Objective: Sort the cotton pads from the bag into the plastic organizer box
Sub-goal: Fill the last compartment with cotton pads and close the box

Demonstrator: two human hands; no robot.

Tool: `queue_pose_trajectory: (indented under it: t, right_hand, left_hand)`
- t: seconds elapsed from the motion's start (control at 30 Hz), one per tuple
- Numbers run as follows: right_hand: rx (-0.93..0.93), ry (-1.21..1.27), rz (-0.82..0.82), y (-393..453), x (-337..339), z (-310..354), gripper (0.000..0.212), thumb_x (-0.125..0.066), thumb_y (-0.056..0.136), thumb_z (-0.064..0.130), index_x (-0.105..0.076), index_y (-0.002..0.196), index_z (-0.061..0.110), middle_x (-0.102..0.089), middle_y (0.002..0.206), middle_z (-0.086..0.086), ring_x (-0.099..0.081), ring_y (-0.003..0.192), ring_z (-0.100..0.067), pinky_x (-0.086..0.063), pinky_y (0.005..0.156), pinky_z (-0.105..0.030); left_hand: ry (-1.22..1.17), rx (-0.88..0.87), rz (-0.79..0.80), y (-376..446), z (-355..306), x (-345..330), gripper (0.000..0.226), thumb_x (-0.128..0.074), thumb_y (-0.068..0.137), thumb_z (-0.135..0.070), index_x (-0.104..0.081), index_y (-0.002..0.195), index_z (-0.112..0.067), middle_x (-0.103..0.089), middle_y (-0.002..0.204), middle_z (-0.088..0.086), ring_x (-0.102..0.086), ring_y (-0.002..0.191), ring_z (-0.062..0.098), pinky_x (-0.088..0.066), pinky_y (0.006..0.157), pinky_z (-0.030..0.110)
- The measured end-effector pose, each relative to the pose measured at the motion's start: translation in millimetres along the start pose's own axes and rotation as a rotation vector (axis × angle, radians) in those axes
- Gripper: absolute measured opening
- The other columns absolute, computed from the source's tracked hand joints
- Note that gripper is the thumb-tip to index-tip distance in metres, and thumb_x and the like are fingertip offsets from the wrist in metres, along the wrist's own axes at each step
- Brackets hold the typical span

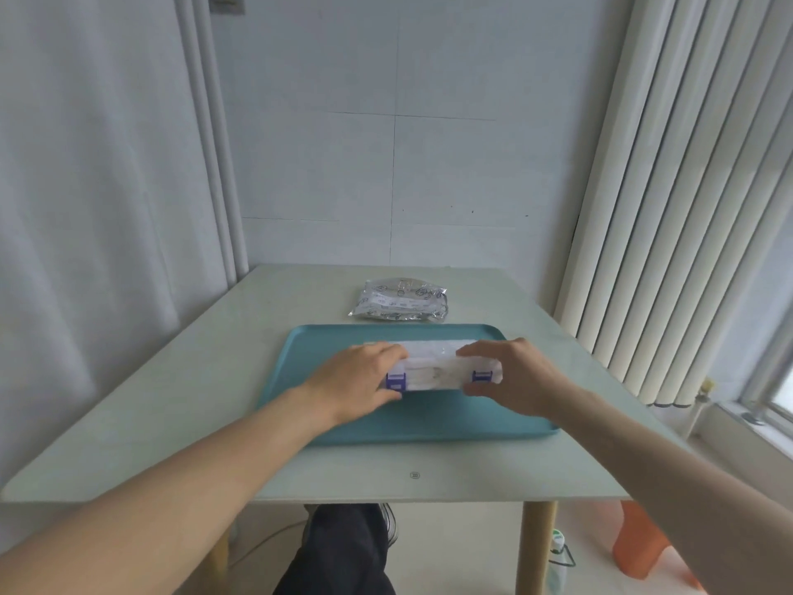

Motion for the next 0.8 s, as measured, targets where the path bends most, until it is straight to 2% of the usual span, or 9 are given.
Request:
queue_pose_trajectory:
  t: [0.07, 0.13, 0.23, 0.33, 0.47, 0.57, 0.63, 0.7, 0.8]
  right_hand:
    - [-0.024, 0.005, -0.009, -4, -2, -6, 0.031, -0.076, 0.087, 0.041, -0.076, 0.115, 0.028, -0.072, 0.123, 0.007, -0.067, 0.109, -0.017, -0.045, 0.094, -0.023]
    - [-0.016, -0.018, 0.035, -8, -8, -9, 0.033, -0.077, 0.085, 0.043, -0.077, 0.112, 0.024, -0.069, 0.127, 0.006, -0.064, 0.118, -0.015, -0.041, 0.100, -0.019]
    - [0.022, -0.107, 0.098, -11, -13, -12, 0.060, -0.087, 0.070, 0.051, -0.070, 0.120, 0.024, -0.065, 0.133, 0.007, -0.060, 0.121, -0.018, -0.039, 0.100, -0.021]
    - [0.076, -0.211, 0.111, -7, -15, -10, 0.053, -0.082, 0.076, 0.043, -0.064, 0.122, 0.025, -0.065, 0.128, 0.004, -0.062, 0.112, -0.025, -0.048, 0.093, -0.034]
    - [0.061, -0.298, 0.062, -7, -19, -5, 0.044, -0.070, 0.077, 0.033, -0.062, 0.119, 0.024, -0.064, 0.121, 0.004, -0.062, 0.097, -0.027, -0.048, 0.078, -0.033]
    - [-0.087, -0.133, -0.022, -6, -29, -2, 0.042, -0.071, 0.074, 0.030, -0.057, 0.112, 0.019, -0.054, 0.117, 0.000, -0.053, 0.109, -0.024, -0.048, 0.084, -0.036]
    - [-0.158, -0.086, -0.009, -4, -39, 0, 0.047, -0.072, 0.076, 0.028, -0.051, 0.117, 0.016, -0.045, 0.122, -0.003, -0.043, 0.117, -0.023, -0.046, 0.091, -0.036]
    - [-0.179, -0.064, -0.009, -2, -42, 1, 0.048, -0.072, 0.078, 0.024, -0.050, 0.120, 0.016, -0.043, 0.124, -0.005, -0.042, 0.120, -0.024, -0.045, 0.090, -0.033]
    - [-0.166, -0.083, 0.015, 2, -37, -2, 0.052, -0.070, 0.078, 0.013, -0.051, 0.125, 0.017, -0.044, 0.127, -0.004, -0.045, 0.119, -0.025, -0.045, 0.084, -0.033]
  left_hand:
    - [-0.026, -0.041, 0.000, -1, -4, -2, 0.015, -0.057, 0.097, -0.030, -0.059, 0.100, -0.015, -0.067, 0.113, 0.008, -0.061, 0.103, 0.036, -0.047, 0.084, 0.037]
    - [-0.006, -0.046, -0.015, -2, -5, -8, 0.025, -0.047, 0.101, -0.024, -0.052, 0.078, -0.016, -0.068, 0.092, 0.012, -0.061, 0.087, 0.041, -0.043, 0.070, 0.037]
    - [0.082, -0.022, -0.006, -1, -8, -7, 0.026, -0.051, 0.099, -0.041, -0.063, 0.096, -0.017, -0.067, 0.104, 0.001, -0.062, 0.097, 0.029, -0.037, 0.071, 0.032]
    - [0.113, -0.044, 0.061, 1, -7, -9, 0.048, -0.070, 0.082, -0.056, -0.056, 0.111, -0.021, -0.060, 0.116, -0.005, -0.056, 0.107, 0.020, -0.044, 0.080, 0.033]
    - [0.086, -0.103, 0.032, 1, -6, -24, 0.055, -0.070, 0.088, -0.036, -0.049, 0.135, -0.017, -0.046, 0.128, 0.002, -0.045, 0.122, 0.020, -0.047, 0.093, 0.035]
    - [0.057, -0.135, -0.033, 2, -3, -35, 0.047, -0.064, 0.092, -0.023, -0.051, 0.137, -0.016, -0.042, 0.135, 0.006, -0.044, 0.127, 0.022, -0.046, 0.094, 0.031]
    - [-0.006, -0.121, -0.034, 6, 0, -39, 0.047, -0.064, 0.093, -0.015, -0.053, 0.138, -0.012, -0.046, 0.140, 0.008, -0.045, 0.131, 0.024, -0.041, 0.104, 0.031]
    - [-0.068, -0.092, -0.017, 12, 6, -39, 0.048, -0.065, 0.093, -0.012, -0.054, 0.139, -0.012, -0.051, 0.141, 0.006, -0.046, 0.132, 0.024, -0.034, 0.111, 0.028]
    - [-0.165, -0.059, -0.046, 16, 14, -33, 0.045, -0.066, 0.092, -0.011, -0.057, 0.137, -0.011, -0.055, 0.139, 0.004, -0.048, 0.130, 0.022, -0.032, 0.110, 0.025]
Point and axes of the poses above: each hand's wrist, its own y-axis towards the middle knuckle, its own x-axis out of the back of the hand, z = x × y, the point moved 3 cm from there along y, towards the middle knuckle
